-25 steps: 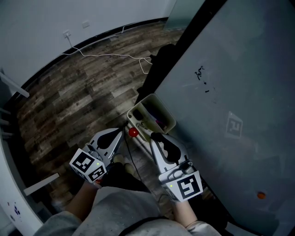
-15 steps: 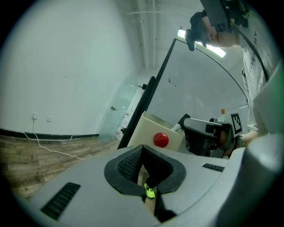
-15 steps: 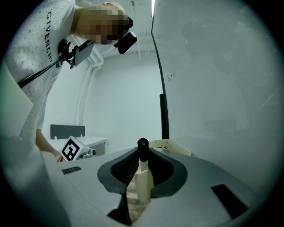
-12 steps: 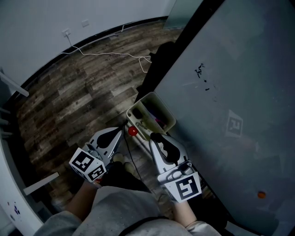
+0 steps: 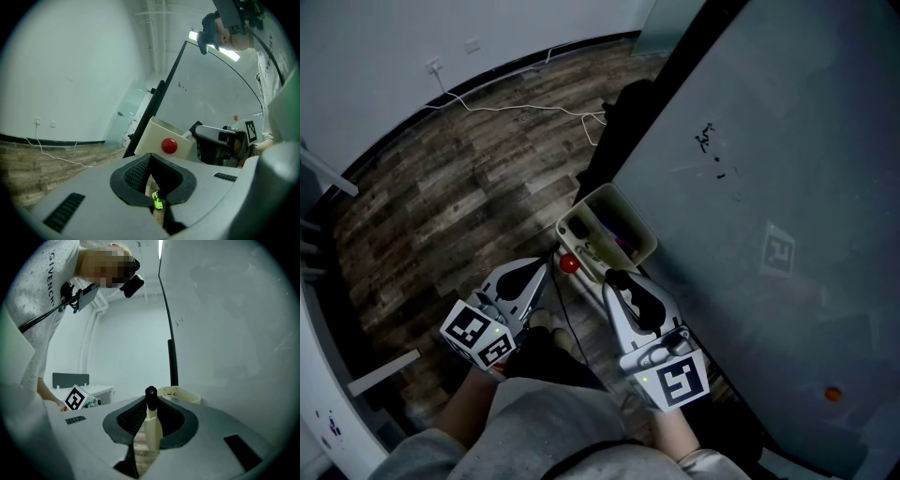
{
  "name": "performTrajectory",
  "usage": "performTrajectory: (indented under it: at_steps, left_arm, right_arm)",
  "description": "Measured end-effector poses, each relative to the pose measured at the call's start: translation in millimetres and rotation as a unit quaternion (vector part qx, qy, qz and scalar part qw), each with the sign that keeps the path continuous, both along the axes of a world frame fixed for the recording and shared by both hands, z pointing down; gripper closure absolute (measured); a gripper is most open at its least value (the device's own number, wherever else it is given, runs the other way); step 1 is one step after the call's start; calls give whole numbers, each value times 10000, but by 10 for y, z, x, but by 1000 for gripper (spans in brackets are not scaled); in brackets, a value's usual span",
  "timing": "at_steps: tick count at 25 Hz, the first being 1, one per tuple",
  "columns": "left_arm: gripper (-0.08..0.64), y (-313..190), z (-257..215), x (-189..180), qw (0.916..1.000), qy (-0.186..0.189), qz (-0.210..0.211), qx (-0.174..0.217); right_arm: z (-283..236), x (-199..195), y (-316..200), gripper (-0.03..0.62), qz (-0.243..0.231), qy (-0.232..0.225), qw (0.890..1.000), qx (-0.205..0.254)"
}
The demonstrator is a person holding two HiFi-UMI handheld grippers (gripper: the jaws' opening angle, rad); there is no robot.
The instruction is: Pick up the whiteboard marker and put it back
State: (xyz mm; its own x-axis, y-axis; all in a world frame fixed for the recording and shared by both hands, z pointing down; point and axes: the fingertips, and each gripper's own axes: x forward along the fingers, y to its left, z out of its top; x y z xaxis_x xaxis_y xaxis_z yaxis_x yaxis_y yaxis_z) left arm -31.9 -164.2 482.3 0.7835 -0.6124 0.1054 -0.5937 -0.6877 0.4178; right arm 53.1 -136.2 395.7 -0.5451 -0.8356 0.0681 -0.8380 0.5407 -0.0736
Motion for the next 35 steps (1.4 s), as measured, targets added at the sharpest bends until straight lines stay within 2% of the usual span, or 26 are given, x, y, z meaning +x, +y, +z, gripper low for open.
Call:
performTrajectory:
  at_steps: [28, 35]
  left_arm:
    - [545, 134, 4, -14, 10000, 45, 36, -30]
    - [545, 177, 10, -24, 10000, 62, 41, -52]
  right_arm:
    - [67, -68, 128, 515, -33, 251, 9997, -9]
    - [82, -56, 159, 497, -3, 257, 9997, -25]
